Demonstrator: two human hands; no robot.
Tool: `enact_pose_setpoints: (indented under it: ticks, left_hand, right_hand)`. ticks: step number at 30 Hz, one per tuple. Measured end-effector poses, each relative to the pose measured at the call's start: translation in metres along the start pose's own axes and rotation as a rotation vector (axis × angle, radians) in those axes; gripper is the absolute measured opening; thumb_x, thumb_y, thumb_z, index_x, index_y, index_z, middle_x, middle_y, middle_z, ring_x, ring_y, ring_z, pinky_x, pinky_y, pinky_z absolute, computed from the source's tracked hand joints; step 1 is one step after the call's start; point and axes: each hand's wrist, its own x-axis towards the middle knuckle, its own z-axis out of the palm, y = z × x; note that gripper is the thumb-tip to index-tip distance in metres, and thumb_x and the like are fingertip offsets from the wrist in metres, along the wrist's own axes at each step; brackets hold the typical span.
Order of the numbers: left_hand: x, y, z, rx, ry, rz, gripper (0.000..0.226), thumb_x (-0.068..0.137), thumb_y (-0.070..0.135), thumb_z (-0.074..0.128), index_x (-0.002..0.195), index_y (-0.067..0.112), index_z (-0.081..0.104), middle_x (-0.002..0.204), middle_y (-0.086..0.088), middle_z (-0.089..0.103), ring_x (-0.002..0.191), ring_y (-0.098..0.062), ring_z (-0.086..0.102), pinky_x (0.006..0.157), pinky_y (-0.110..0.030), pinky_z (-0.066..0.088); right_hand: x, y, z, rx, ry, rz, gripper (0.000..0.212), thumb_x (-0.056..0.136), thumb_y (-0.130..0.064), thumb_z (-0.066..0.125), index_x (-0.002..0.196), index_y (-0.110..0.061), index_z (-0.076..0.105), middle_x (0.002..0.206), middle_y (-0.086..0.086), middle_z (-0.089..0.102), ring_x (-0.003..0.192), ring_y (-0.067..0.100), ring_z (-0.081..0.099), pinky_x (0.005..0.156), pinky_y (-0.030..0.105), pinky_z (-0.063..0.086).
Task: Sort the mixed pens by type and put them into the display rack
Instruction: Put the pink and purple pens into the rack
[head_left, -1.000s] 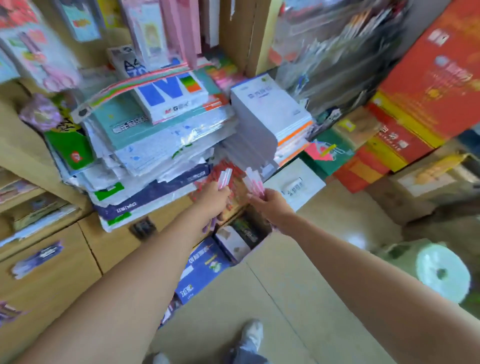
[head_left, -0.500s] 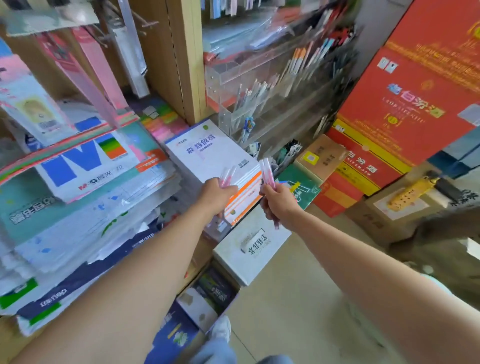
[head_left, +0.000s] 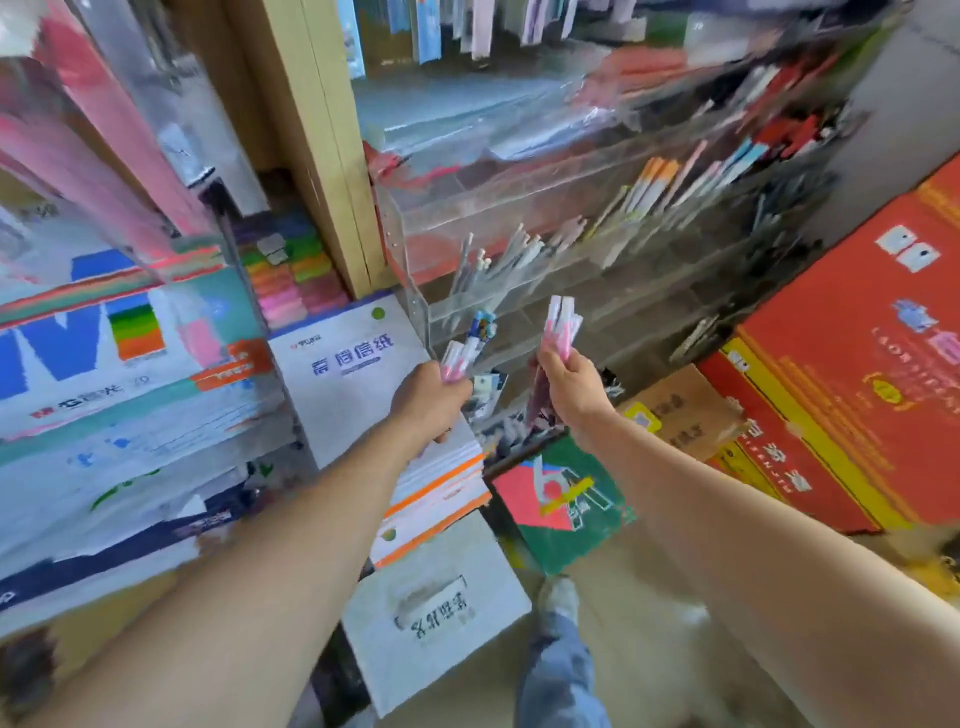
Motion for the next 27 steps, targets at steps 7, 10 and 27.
enact_pose_setpoints:
  ticks: [7, 10, 27]
  left_hand:
    - [0.033, 0.02, 0.034, -0.03, 0.156, -0.143, 0.018, 0.095, 0.026, 0.044, 0.101, 0.012, 0.054, 0.059, -0.005, 0.048, 0.039, -0.018, 0.041, 0.035, -0.016, 0.024]
    - [0.042, 0.02, 0.041, -0.041, 0.175, -0.161, 0.013, 0.094, 0.024, 0.045, 0.089, 0.013, 0.051, 0.061, -0.007, 0.049, 0.042, -0.019, 0.042, 0.04, -0.02, 0.028]
    - [0.077, 0.024, 0.052, -0.055, 0.137, -0.112, 0.009, 0.09, 0.025, 0.05, 0.085, 0.017, 0.053, 0.068, -0.005, 0.053, 0.062, -0.027, 0.057, 0.062, -0.043, 0.056]
  right_hand:
    - [0.078, -0.013, -0.017, 0.005, -0.166, 0.054, 0.036, 0.1, -0.036, 0.045, 0.101, -0.003, 0.06, 0.066, 0.012, 0.059, 0.039, 0.011, 0.053, 0.038, 0.018, 0.037]
    - [0.093, -0.018, -0.014, 0.063, -0.195, 0.047, 0.031, 0.101, -0.033, 0.043, 0.097, -0.006, 0.057, 0.053, 0.008, 0.056, 0.034, 0.014, 0.051, 0.034, 0.016, 0.035]
    - [0.125, -0.028, -0.014, 0.073, -0.076, 0.072, 0.027, 0.092, -0.025, 0.063, 0.065, -0.02, 0.066, 0.07, 0.002, 0.07, 0.074, 0.023, 0.07, 0.083, 0.04, 0.057]
